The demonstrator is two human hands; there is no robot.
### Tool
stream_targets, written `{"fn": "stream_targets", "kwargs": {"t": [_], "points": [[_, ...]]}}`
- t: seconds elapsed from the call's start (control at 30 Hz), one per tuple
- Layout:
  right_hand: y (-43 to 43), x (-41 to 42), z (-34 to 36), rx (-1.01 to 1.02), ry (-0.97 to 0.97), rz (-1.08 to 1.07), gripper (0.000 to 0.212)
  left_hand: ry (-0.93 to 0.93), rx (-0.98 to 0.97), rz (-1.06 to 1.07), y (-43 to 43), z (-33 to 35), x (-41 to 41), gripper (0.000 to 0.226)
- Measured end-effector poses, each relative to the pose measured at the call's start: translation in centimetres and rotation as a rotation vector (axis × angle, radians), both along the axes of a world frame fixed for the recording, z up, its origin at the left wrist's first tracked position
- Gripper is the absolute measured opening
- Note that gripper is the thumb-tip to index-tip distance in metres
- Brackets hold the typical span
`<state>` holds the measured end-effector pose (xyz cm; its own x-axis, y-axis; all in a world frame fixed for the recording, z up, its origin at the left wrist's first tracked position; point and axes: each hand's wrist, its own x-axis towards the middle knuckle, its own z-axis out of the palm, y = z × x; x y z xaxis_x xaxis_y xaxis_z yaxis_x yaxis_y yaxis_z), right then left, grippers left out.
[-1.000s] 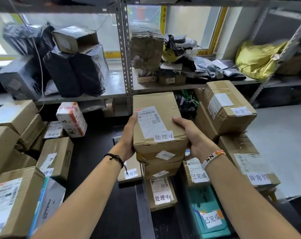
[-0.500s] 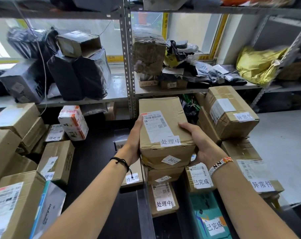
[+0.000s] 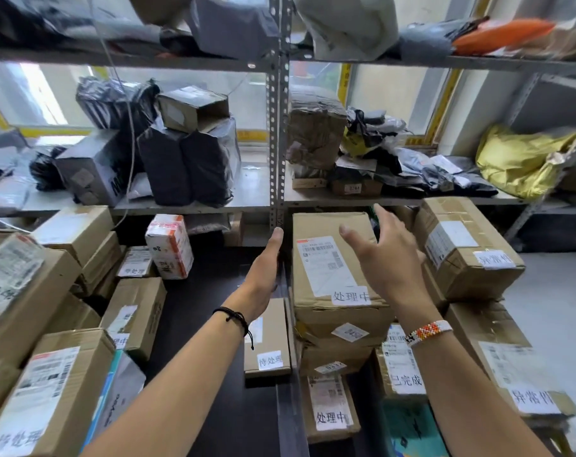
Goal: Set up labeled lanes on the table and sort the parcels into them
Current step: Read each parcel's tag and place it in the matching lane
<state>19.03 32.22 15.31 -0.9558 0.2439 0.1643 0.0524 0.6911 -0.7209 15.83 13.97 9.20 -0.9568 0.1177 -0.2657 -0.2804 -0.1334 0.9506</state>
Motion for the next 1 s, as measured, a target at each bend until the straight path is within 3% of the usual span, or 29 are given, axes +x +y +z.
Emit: {"fn": "stream_targets", "kwargs": {"t": [0.07,0.2,0.23,0.4,0.47,0.53,0.67,0.77,0.87,1.0], "points": [[-2.2,0.0,1.3,-0.006,0.104,0.103,0.086,0.063,-0.042,0.017,-1.7,0.5,-0.4,0.034],[-7.8,-0.1,2.5,-0.193,0.183,0.339,0.076,0.129,-0.063,0.088,-6.7,0.9,-0.6,0.074],[-9.4,-0.4,2.2,-0.205,0.18,0.386,0.077,0.139,-0.047,0.12,-8.0,1.0,-0.4,0.076],[-17.4,-1.9,0.1,-0.375,0.019,0.594,0.077,0.173,-0.091,0.286,-15.0,2.2,1.0,0.076],[-21.1,-2.3,-0.6,-0.466,-0.04,0.682,0.075,0.167,-0.131,0.342,-18.1,2.3,1.6,0.049],[-25.1,-2.5,-1.2,-0.553,-0.088,0.743,0.08,0.195,-0.121,0.422,-21.5,2.9,2.2,0.042],[-33.0,-2.2,-2.0,-0.696,-0.269,0.849,0.084,0.262,-0.162,0.546,-28.9,4.7,3.8,0.074],[-38.8,-2.2,-2.9,-0.751,-0.436,0.855,0.088,0.3,-0.248,0.695,-34.8,6.6,4.9,0.073],[-43.9,-2.7,-4.3,-0.795,-0.57,0.825,0.07,0.263,-0.384,0.789,-40.4,8.5,4.9,0.077],[-49.3,-4.0,-6.4,-0.843,-0.621,0.742,0.055,0.063,-0.563,0.712,-46.4,8.3,3.2,0.066]]}}
